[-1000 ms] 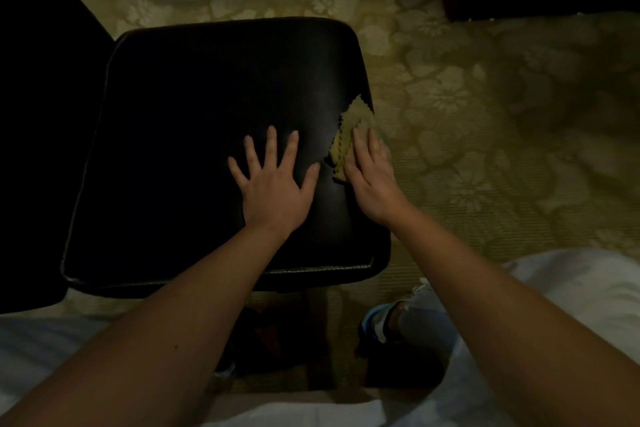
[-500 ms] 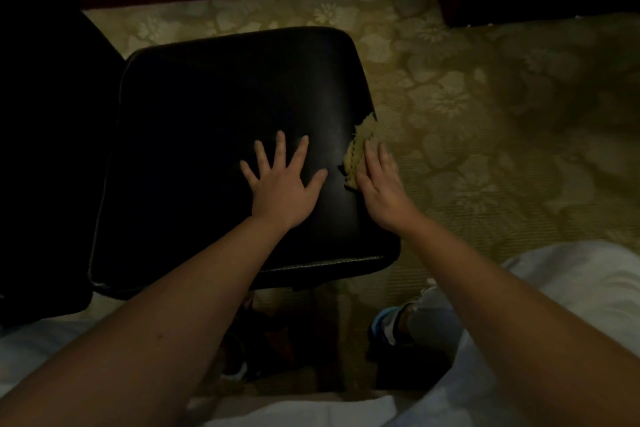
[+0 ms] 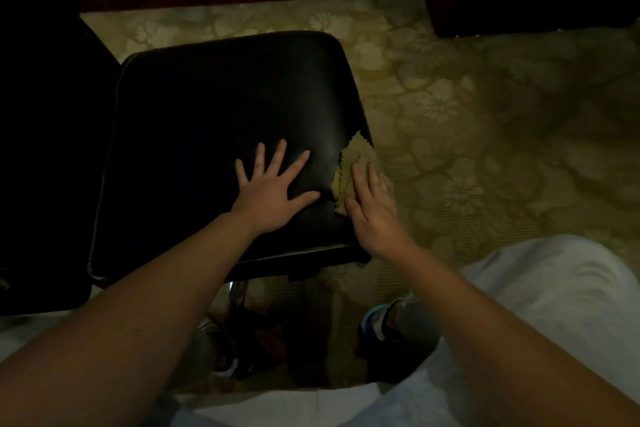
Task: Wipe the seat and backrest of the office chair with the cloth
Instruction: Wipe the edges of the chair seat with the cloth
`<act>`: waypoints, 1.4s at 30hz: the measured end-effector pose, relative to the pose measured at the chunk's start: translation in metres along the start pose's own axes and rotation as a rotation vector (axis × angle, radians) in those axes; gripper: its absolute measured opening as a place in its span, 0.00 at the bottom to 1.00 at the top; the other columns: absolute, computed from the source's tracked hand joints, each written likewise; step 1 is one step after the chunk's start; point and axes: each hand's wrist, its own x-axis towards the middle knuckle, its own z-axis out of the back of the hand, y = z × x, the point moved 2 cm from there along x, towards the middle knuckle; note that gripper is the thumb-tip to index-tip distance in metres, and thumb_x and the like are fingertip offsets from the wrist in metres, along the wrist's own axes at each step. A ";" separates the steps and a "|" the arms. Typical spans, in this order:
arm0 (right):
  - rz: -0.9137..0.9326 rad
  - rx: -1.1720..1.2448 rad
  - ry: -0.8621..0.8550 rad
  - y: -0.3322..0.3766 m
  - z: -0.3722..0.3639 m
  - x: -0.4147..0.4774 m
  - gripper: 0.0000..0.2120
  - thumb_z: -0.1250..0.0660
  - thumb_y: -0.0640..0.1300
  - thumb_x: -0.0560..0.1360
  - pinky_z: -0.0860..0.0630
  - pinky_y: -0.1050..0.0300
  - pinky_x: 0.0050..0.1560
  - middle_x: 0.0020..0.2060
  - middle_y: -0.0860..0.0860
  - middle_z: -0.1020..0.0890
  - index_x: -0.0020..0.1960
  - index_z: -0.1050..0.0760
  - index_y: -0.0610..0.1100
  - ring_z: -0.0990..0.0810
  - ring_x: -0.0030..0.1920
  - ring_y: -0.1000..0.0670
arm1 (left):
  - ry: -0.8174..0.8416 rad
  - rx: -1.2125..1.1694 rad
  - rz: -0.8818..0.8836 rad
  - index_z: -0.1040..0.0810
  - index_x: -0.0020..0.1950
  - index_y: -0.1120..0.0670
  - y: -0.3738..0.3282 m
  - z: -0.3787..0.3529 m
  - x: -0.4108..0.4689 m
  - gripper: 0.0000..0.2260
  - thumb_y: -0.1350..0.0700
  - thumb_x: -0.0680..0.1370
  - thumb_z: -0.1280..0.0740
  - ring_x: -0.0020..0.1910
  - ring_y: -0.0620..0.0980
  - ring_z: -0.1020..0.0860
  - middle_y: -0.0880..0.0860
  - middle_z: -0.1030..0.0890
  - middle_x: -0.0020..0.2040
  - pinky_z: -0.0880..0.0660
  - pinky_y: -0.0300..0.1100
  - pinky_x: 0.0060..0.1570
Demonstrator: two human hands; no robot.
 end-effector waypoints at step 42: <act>-0.104 0.091 0.031 -0.001 0.015 -0.019 0.28 0.51 0.53 0.86 0.61 0.45 0.79 0.81 0.49 0.59 0.82 0.59 0.53 0.62 0.80 0.46 | 0.120 -0.039 -0.013 0.60 0.79 0.31 0.019 0.006 -0.020 0.40 0.29 0.75 0.38 0.78 0.58 0.72 0.51 0.70 0.81 0.67 0.74 0.69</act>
